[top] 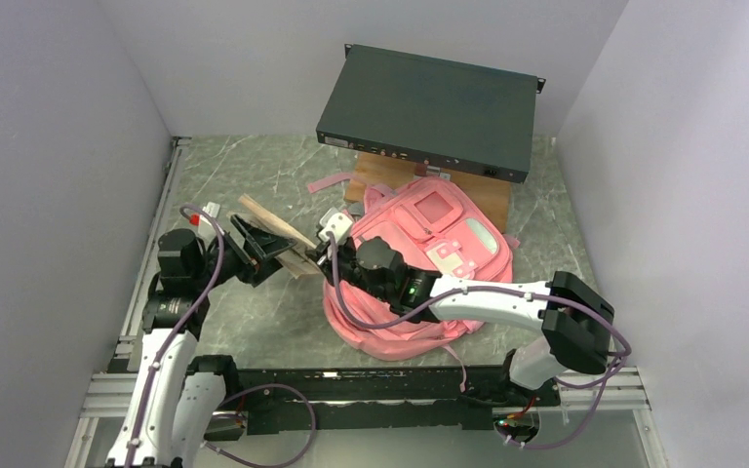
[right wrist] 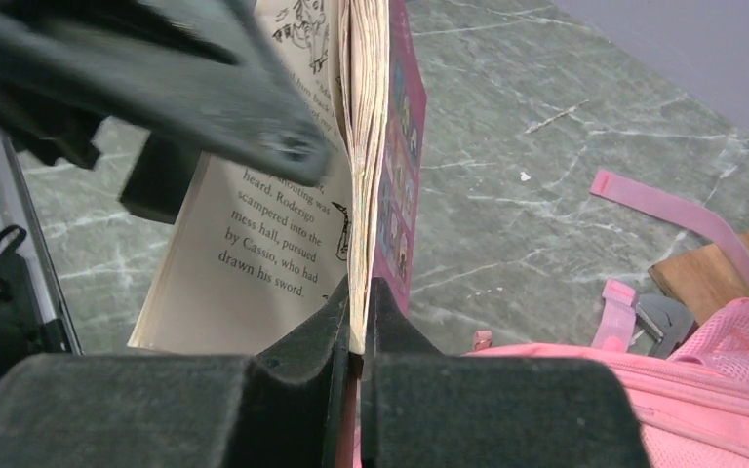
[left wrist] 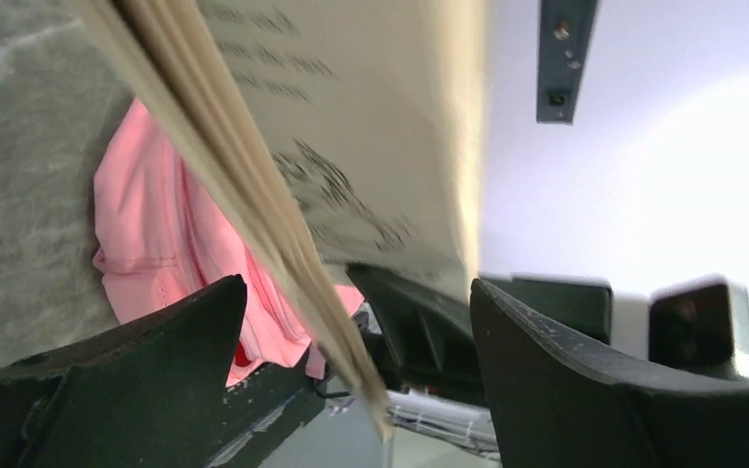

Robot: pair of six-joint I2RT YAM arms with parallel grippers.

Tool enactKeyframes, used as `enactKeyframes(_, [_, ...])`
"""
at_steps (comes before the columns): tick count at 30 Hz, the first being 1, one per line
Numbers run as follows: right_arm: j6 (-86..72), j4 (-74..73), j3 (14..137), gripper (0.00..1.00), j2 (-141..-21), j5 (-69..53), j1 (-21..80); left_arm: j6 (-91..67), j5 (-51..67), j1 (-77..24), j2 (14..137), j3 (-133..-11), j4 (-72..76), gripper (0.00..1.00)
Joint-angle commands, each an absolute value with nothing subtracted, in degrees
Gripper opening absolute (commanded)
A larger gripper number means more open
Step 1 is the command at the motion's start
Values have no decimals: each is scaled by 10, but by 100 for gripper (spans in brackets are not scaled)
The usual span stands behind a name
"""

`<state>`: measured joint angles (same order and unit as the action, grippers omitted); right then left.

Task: Pack the student bag
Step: Pick up the book from the center of the board, then place the book in the student bag.

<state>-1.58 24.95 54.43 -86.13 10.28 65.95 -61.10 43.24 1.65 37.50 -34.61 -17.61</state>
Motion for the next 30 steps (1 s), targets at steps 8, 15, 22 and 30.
enactKeyframes(8, [119, 264, 524, 0, -852, 225, 733, -659, 331, 4, 384, -361, -165, 94])
enactKeyframes(15, [162, 272, 528, 0, -864, 268, 756, -655, 329, 4, 393, -357, -174, 90])
enactKeyframes(22, [299, 268, 564, 0, -920, 406, 819, -639, 337, 4, 398, -352, -168, 79])
enactKeyframes(30, [401, 303, 574, 7, -956, 479, 858, -594, 316, 4, 389, -366, -208, 66])
